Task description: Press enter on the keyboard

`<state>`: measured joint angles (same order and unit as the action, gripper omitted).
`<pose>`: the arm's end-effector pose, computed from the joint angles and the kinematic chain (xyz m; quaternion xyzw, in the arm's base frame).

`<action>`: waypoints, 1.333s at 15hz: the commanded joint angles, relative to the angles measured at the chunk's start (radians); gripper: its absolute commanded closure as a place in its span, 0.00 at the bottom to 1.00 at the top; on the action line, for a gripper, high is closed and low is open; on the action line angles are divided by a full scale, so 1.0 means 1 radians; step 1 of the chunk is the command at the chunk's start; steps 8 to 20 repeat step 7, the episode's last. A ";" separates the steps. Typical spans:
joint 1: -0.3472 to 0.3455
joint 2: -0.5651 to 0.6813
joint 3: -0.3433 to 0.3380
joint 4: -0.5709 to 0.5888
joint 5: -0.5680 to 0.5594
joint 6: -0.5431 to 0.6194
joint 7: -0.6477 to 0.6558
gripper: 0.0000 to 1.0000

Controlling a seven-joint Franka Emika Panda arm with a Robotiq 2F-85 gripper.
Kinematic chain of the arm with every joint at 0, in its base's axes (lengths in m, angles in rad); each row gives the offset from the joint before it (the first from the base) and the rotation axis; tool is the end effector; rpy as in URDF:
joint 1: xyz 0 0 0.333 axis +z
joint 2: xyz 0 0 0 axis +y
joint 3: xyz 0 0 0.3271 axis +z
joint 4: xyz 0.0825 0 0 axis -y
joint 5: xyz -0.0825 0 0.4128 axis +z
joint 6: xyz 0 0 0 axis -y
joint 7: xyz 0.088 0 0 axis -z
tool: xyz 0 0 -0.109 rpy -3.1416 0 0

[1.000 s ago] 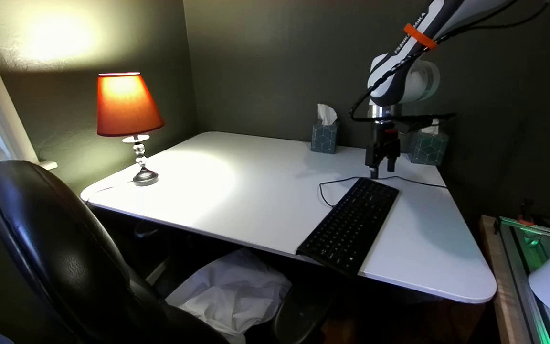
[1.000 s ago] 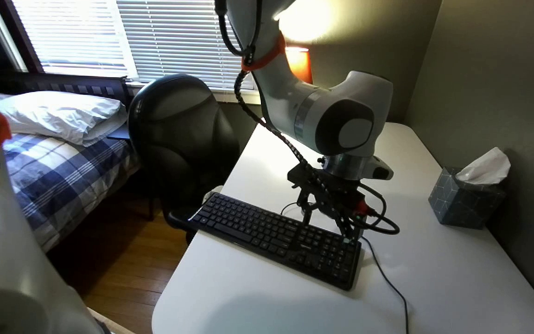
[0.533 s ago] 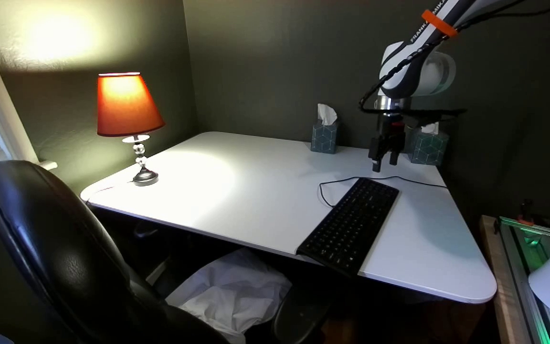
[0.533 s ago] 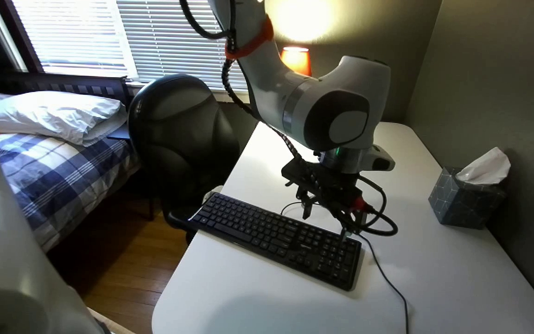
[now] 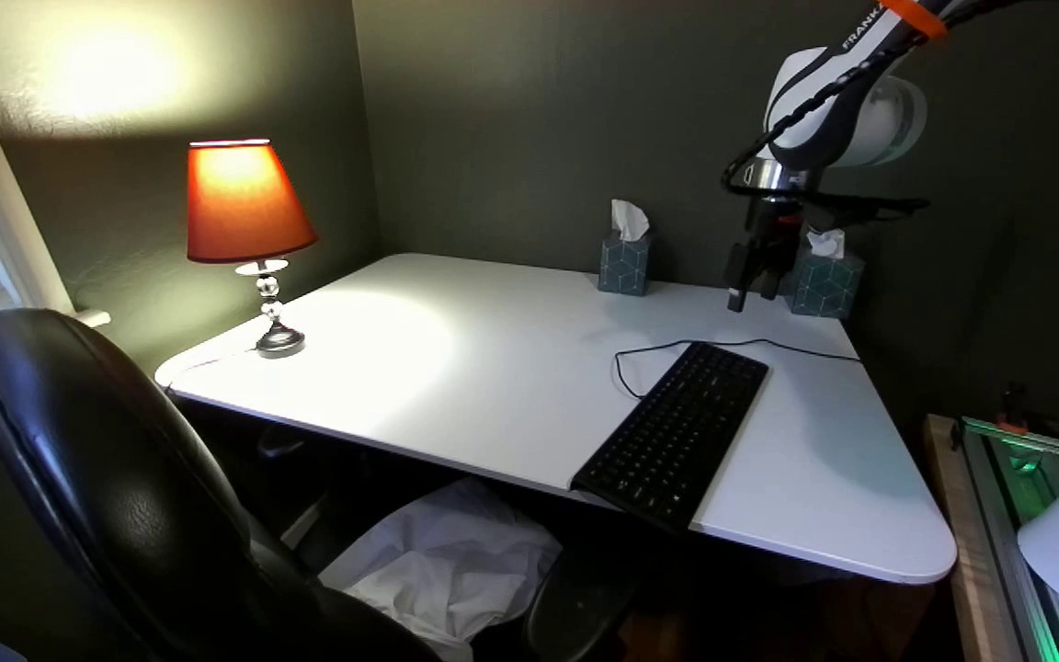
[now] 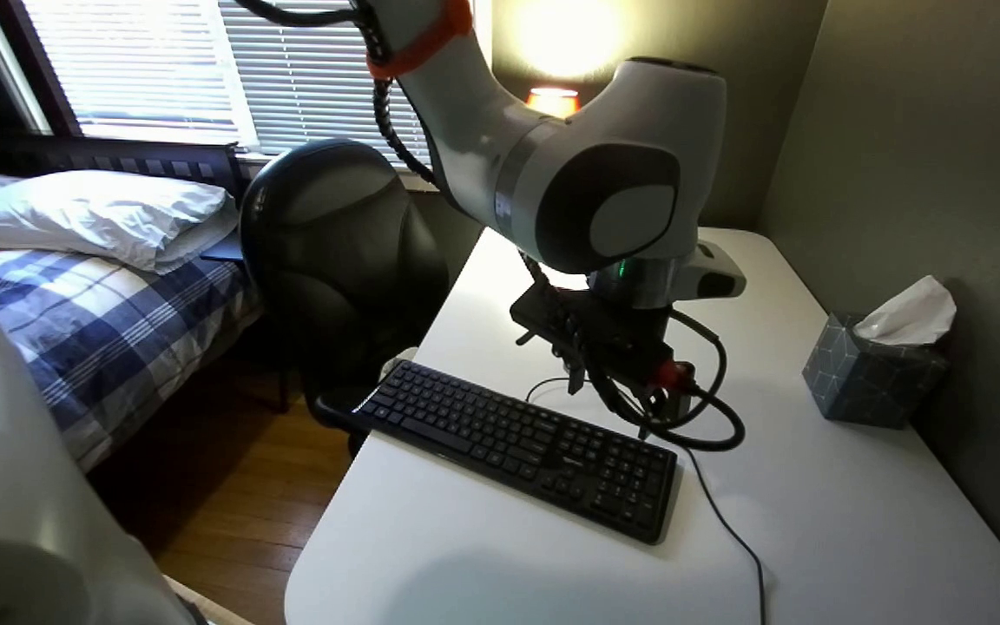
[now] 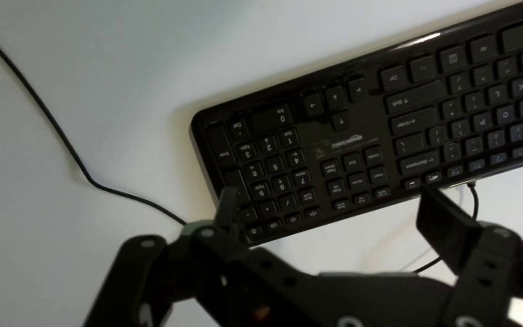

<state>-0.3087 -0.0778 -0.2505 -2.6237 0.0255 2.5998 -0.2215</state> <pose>0.3823 -0.2379 0.2649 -0.9835 0.1784 -0.0300 0.0055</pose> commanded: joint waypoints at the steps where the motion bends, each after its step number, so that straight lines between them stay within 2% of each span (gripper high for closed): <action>1: 0.014 -0.025 -0.020 -0.013 -0.009 -0.002 0.002 0.00; 20: 0.017 -0.033 -0.023 -0.016 -0.009 -0.002 0.002 0.00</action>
